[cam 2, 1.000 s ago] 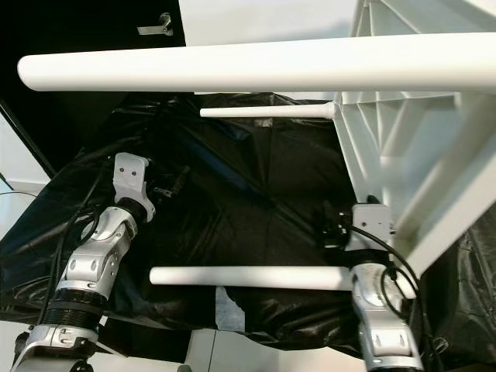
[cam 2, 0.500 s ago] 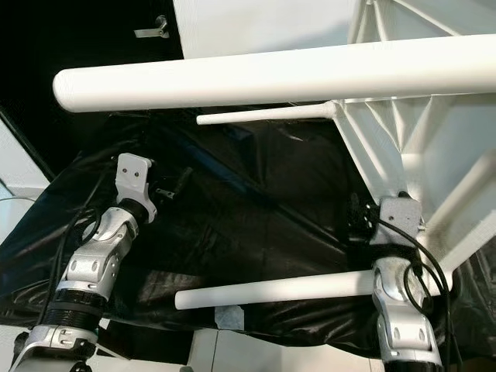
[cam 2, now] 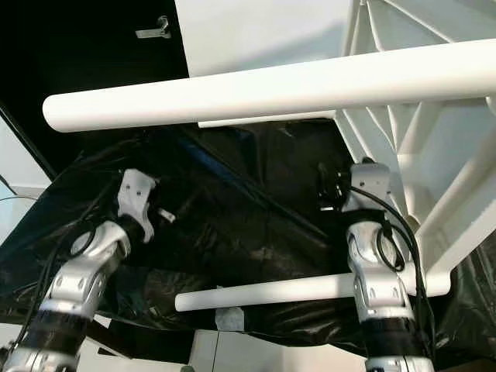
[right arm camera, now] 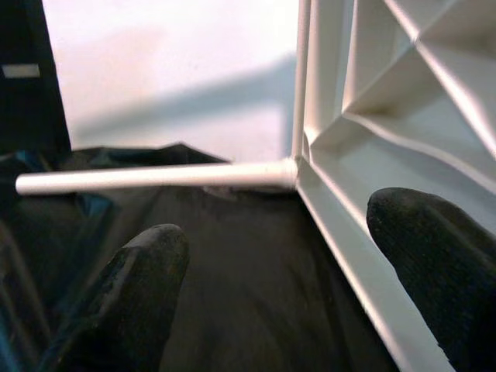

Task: Building children table

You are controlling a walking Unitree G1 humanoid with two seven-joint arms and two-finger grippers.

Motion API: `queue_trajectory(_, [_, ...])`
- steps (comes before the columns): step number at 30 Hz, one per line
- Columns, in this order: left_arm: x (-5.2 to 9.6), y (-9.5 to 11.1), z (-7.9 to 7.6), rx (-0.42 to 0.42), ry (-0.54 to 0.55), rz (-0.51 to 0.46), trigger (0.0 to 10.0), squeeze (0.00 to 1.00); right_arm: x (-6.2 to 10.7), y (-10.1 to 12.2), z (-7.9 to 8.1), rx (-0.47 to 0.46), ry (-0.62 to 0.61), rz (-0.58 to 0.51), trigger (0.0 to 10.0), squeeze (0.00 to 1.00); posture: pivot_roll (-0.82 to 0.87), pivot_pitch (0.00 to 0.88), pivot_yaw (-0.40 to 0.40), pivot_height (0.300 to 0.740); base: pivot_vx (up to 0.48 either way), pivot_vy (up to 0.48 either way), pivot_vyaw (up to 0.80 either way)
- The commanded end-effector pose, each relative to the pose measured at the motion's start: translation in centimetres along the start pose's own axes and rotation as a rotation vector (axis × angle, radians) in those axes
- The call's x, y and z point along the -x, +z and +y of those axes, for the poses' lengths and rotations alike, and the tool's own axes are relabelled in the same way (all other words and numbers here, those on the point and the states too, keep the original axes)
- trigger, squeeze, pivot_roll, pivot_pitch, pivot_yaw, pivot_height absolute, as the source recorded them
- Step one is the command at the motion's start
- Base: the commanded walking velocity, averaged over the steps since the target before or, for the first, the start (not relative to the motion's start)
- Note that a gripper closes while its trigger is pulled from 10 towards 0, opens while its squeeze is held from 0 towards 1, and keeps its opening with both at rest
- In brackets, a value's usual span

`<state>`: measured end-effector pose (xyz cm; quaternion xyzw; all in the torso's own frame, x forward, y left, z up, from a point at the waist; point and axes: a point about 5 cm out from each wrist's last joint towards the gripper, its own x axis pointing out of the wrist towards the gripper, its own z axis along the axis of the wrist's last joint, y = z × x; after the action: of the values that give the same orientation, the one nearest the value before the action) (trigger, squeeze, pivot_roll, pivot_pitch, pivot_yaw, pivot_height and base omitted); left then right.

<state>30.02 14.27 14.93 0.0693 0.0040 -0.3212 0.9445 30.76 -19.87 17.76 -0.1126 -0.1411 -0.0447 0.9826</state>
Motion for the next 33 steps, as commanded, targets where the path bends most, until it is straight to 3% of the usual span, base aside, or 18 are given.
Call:
queue_trajectory(1, [0.5, 0.5, -0.8, 0.032, -0.089, -0.017, 10.0, 0.00, -0.1, -0.2, 0.0, -0.001, 0.004, 0.008, 10.0, 0.00, 0.05, 0.000, 0.006, 0.740, 0.000, 0.000, 0.00])
queue_trajectory(2, [0.5, 0.5, -0.8, 0.032, -0.089, -0.017, 10.0, 0.00, -0.1, -0.2, 0.0, -0.001, 0.004, 0.008, 10.0, 0.00, 0.05, 0.000, 0.006, 0.740, 0.000, 0.000, 0.00])
queue_trajectory(5, [2.1, 1.4, -2.4, 0.154, -0.234, -0.088, 10.0, 0.00, -0.4, -0.3, 0.0, 0.002, 0.012, 0.008, 10.0, 0.00, 0.05, 0.000, 0.004, 0.740, 0.000, 0.000, 0.00])
queue_trajectory(10, [4.6, 1.6, -4.3, 0.205, -0.441, -0.116, 10.0, 0.00, -0.5, -0.6, 0.1, 0.004, 0.019, 0.015, 10.0, 0.00, 0.05, 0.000, -0.003, 0.740, 0.000, 0.000, 0.00])
queue_trajectory(13, [5.6, 1.6, -5.0, 0.225, -0.524, -0.095, 10.0, 0.00, -0.5, -0.7, 0.2, 0.005, 0.023, 0.017, 10.0, 0.00, 0.05, 0.000, -0.003, 0.740, 0.000, 0.000, 0.00])
queue_trajectory(15, [7.0, 1.2, -5.7, 0.242, -0.636, -0.014, 10.0, 0.00, -0.6, -0.7, 0.2, 0.008, 0.027, 0.022, 10.0, 0.00, 0.05, 0.000, -0.005, 0.740, 0.000, 0.000, 0.00])
queue_trajectory(23, [8.4, 0.0, -6.7, 0.198, -0.725, 0.141, 10.0, 0.00, -0.6, -0.9, 0.0, 0.018, 0.020, 0.030, 10.0, 0.00, 0.05, 0.000, -0.003, 0.740, 0.000, 0.000, 0.00])
queue_trajectory(33, [9.1, -0.5, -7.8, 0.109, -0.770, 0.228, 10.0, 0.00, -0.6, -1.1, 0.0, 0.027, 0.014, 0.039, 10.0, 0.00, 0.05, 0.000, -0.006, 0.740, 0.000, 0.000, 0.00])
